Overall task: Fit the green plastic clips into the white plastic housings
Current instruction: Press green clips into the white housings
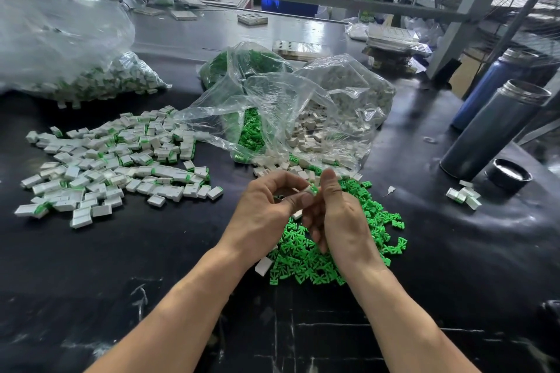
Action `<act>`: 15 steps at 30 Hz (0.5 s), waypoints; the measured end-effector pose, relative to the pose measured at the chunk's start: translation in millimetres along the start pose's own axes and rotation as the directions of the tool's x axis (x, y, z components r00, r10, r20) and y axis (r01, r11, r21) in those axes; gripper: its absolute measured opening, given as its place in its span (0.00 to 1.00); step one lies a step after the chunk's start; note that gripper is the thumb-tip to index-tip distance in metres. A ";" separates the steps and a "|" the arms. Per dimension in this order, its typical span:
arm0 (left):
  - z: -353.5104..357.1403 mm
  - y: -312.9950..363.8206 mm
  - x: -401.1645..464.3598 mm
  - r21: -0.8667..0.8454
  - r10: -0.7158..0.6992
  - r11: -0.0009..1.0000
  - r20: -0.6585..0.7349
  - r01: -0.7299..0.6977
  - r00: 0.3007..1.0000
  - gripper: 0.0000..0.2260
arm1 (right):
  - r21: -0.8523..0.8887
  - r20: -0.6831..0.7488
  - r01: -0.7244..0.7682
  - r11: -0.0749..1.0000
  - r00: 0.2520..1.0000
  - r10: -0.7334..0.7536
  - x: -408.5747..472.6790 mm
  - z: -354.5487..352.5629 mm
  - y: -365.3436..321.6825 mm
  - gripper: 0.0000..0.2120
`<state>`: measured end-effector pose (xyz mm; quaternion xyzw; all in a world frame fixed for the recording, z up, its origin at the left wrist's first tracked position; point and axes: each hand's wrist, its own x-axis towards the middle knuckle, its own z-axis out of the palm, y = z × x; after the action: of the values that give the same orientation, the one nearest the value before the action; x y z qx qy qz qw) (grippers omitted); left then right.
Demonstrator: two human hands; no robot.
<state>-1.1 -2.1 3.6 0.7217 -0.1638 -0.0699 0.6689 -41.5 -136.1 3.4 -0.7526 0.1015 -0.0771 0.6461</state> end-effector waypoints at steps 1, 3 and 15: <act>0.7 0.7 -0.3 -0.021 -0.002 1.000 0.025 0.003 1.000 0.03 | -0.006 0.011 0.001 1.000 1.000 -0.001 -0.6 1.5 -0.2 0.35; 2.0 0.9 -0.8 -0.065 -0.006 0.998 0.069 0.011 0.998 0.03 | -0.001 0.018 0.001 1.000 1.000 -0.001 -0.6 3.9 -0.5 0.35; 7.0 2.8 -1.6 -0.138 -0.004 0.990 0.078 0.015 0.997 0.05 | -0.108 -0.162 0.056 0.993 0.984 -0.073 2.7 15.1 5.4 0.35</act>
<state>-5.3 -8.3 5.5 0.6711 -0.1810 -0.1122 0.7101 -35.5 -123.1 -4.3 -0.7788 0.1342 -0.1547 0.5929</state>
